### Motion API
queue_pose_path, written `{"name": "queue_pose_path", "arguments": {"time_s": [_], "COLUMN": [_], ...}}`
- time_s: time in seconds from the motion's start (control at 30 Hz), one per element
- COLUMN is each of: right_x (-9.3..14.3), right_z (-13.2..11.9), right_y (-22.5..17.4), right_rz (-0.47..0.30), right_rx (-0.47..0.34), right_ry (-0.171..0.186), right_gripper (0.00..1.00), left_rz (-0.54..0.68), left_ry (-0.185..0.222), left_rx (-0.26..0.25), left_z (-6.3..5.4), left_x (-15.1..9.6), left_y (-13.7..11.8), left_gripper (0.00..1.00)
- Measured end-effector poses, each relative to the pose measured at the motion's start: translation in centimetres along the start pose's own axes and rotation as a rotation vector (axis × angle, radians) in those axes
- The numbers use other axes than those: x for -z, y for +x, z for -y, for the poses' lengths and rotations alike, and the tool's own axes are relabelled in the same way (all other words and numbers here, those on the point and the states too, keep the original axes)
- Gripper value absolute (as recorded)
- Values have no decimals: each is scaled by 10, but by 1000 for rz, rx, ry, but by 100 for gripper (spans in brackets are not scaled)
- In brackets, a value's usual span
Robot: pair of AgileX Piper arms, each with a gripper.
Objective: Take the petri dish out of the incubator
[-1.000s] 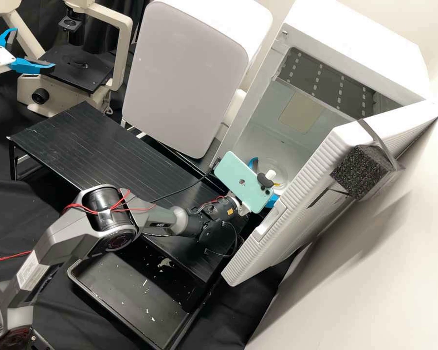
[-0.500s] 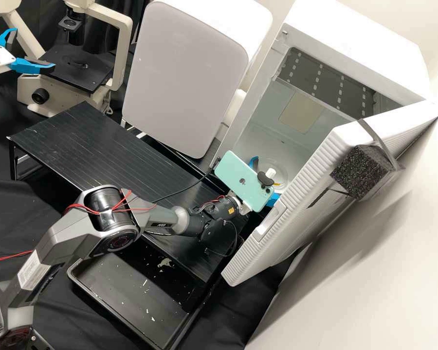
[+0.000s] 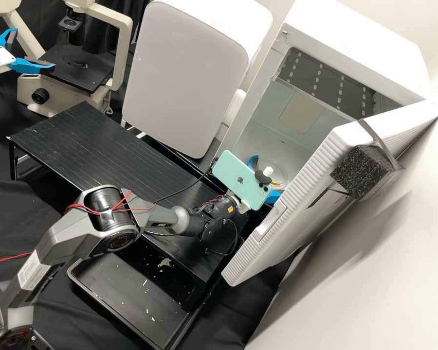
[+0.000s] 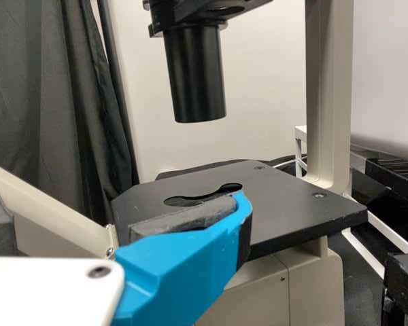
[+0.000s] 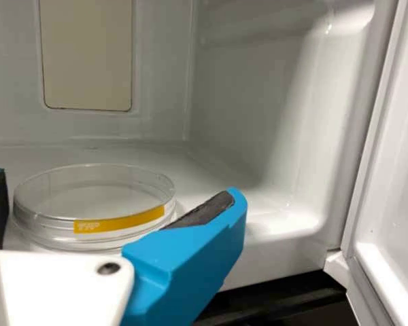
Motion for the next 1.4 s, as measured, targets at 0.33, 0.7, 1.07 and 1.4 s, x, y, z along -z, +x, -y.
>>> {"name": "queue_pose_path", "arguments": {"time_s": [0.33,0.7,1.07,1.4], "right_x": [0,2,2,-1], "right_z": [0,-1,-1,4], "right_y": [0,1,1,-1], "right_rz": [-1,-11,-9,-2], "right_rx": [2,7,8,23], "right_ry": [3,5,21,35], "right_gripper": [0,0,0,0], "left_rz": [0,0,0,0], "left_ry": [0,0,0,0], "left_rx": [0,0,0,0], "left_z": [0,0,0,0], "left_x": [0,0,0,0], "left_y": [0,0,0,0], "left_gripper": [100,100,100,100]}}
